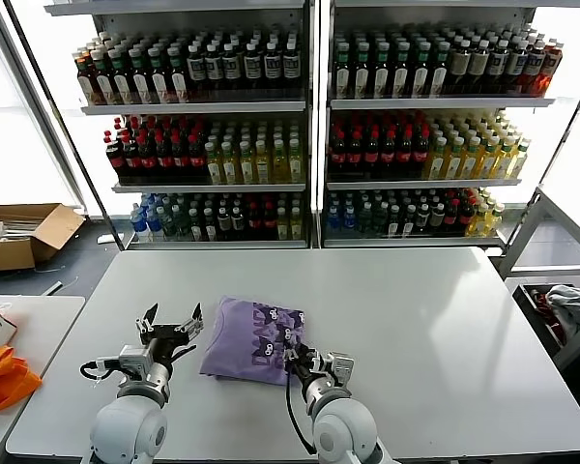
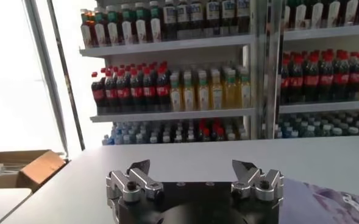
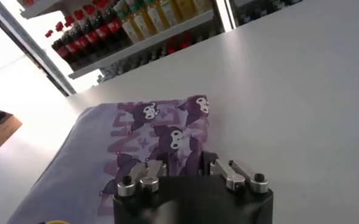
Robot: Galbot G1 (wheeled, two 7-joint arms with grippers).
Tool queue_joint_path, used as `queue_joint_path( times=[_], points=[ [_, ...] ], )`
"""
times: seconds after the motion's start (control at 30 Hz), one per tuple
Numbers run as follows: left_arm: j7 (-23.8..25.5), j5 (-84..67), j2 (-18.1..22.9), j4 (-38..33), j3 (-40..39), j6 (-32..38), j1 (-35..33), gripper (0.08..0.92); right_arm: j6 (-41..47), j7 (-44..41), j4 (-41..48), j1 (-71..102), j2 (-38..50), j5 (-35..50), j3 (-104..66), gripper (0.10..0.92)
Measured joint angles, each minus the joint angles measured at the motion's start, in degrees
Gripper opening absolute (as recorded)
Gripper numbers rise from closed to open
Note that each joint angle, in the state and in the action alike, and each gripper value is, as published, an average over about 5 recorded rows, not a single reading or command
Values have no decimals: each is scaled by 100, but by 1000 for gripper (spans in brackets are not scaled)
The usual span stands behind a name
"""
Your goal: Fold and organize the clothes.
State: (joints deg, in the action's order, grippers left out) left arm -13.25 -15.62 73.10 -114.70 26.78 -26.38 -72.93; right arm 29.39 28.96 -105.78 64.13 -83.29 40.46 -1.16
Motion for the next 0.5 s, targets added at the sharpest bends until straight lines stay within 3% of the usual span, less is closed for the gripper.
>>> queue_joint_path(
  times=[0.27,0.5],
  points=[
    [-37,9,18,-9,6,-5,-58,822,26,38,-99,44,161,-50,-13,136],
    [-67,3,18,-33,36,-31,-23,823,196,-14,-503,121,709,54,-287,117]
  ],
)
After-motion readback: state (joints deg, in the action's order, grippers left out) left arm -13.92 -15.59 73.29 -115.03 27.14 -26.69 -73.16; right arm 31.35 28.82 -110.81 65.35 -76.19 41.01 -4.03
